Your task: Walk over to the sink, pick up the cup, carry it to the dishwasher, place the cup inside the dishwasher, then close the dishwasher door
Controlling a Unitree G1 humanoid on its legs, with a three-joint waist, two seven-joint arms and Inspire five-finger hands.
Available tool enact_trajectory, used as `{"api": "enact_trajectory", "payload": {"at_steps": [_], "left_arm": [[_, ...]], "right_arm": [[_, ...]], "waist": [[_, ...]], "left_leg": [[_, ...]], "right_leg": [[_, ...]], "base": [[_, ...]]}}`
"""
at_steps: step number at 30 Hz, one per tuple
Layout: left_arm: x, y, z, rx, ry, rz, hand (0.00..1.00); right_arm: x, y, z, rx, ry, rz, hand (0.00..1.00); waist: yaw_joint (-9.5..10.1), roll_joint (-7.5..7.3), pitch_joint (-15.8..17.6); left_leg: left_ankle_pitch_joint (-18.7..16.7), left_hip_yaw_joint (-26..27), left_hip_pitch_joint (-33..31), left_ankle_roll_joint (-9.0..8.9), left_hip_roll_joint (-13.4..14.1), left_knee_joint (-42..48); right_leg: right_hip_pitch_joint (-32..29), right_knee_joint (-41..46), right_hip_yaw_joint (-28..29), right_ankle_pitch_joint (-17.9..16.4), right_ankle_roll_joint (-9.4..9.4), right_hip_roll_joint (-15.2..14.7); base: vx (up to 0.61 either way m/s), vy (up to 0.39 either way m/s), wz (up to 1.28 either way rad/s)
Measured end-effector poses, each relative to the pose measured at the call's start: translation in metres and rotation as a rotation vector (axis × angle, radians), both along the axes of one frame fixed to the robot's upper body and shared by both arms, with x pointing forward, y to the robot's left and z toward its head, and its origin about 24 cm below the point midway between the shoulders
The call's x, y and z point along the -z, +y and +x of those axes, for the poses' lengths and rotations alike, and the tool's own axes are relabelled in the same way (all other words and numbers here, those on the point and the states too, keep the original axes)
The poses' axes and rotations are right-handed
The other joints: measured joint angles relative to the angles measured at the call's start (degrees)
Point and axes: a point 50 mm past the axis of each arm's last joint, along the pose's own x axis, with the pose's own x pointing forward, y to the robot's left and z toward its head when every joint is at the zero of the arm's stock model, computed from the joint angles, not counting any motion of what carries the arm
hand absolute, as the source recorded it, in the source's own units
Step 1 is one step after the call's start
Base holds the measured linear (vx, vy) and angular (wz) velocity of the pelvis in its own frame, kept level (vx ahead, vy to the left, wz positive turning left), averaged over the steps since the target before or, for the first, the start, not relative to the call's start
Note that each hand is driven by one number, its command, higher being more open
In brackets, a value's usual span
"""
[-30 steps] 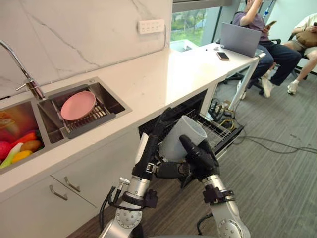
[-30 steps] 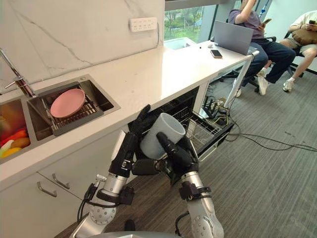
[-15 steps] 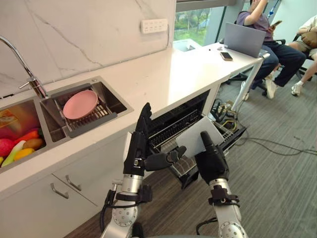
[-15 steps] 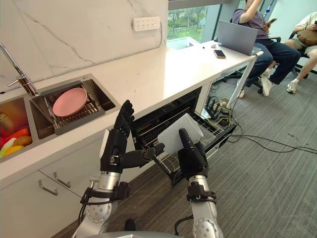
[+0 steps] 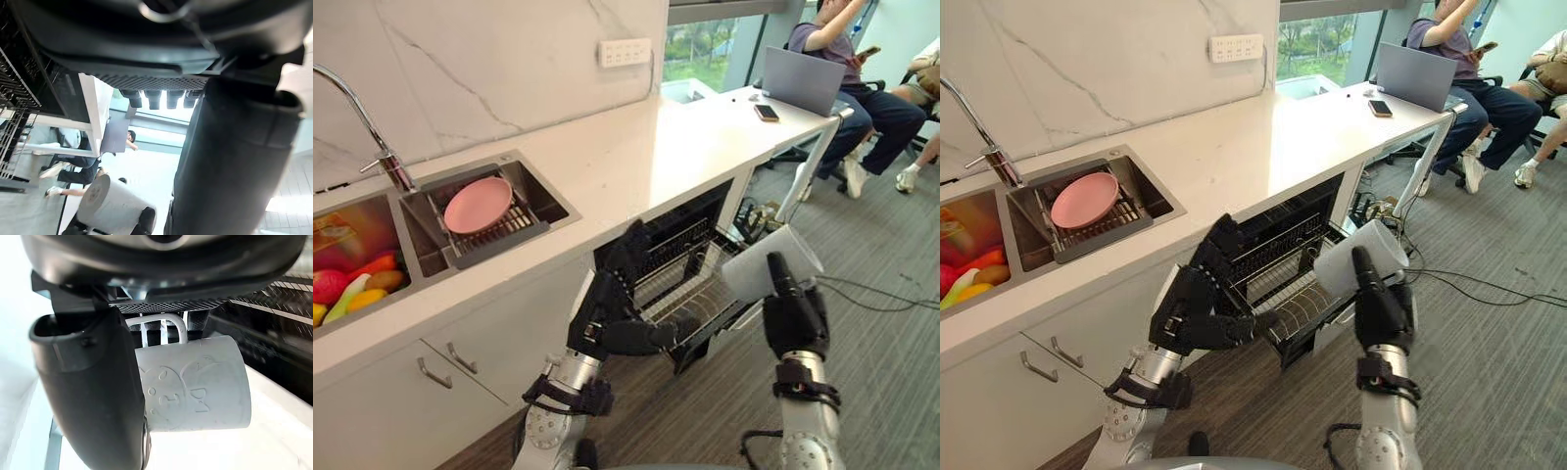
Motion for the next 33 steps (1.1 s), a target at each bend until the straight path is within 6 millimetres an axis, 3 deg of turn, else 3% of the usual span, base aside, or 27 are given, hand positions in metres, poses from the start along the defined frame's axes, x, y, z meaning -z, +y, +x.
{"api": "enact_trajectory", "payload": {"at_steps": [3,7,16,21,27,33], "left_arm": [[0.025,0.004,-0.002,0.013,0.126,0.063,1.0],[0.043,0.011,-0.006,0.027,0.225,0.145,1.0],[0.099,0.037,-0.034,0.064,0.523,0.329,1.0],[0.097,0.056,-0.026,-0.019,0.503,0.356,1.0],[0.089,0.089,-0.004,-0.186,0.447,0.366,1.0],[0.083,0.099,-0.001,-0.252,0.394,0.355,1.0]], "right_arm": [[0.002,-0.012,0.007,-0.017,0.069,-0.124,0.0],[0.005,-0.029,0.017,-0.027,0.166,-0.28,0.0],[-0.006,-0.052,0.057,-0.057,0.321,-0.585,0.0],[-0.031,-0.062,0.091,-0.029,0.316,-0.719,0.0],[-0.073,-0.069,0.136,0.006,0.28,-0.769,0.0],[-0.103,-0.065,0.159,-0.015,0.257,-0.841,0.0]], "waist": [[-0.61,-0.04,0.5],[-0.39,-0.16,2.8],[2.75,-0.67,5.7],[5.64,-0.78,9.9],[8.84,-1.55,17.7],[10.07,-1.39,21.9]], "left_leg": [[0.1,-0.2,0.2,-0.09,0.1,0.0],[0.4,-1.6,-0.3,-0.15,0.3,0.0],[1.2,-4.8,-2.2,0.34,0.0,0.0],[2.4,-7.0,-6.8,-0.17,0.8,0.0],[4.0,-9.8,-11.7,-0.02,0.9,0.3],[4.5,-10.9,-14.3,0.34,0.1,0.3]], "right_leg": [[0.3,0.0,-0.1,0.0,-0.01,0.2],[0.8,-0.2,-1.4,0.1,-0.09,0.3],[1.7,-1.6,-4.6,0.5,0.13,0.8],[-1.4,-2.0,-6.7,1.2,-0.56,2.1],[-4.7,-1.9,-9.2,1.4,-0.87,2.8],[-6.8,-1.7,-10.3,1.4,-0.79,2.3]], "base": [[0.0,0.0,0.01],[-0.01,-0.003,0.16],[0.01,-0.016,0.18],[-0.03,-0.03,0.2],[-0.02,-0.017,0.21],[0.02,0.012,0.09]]}}
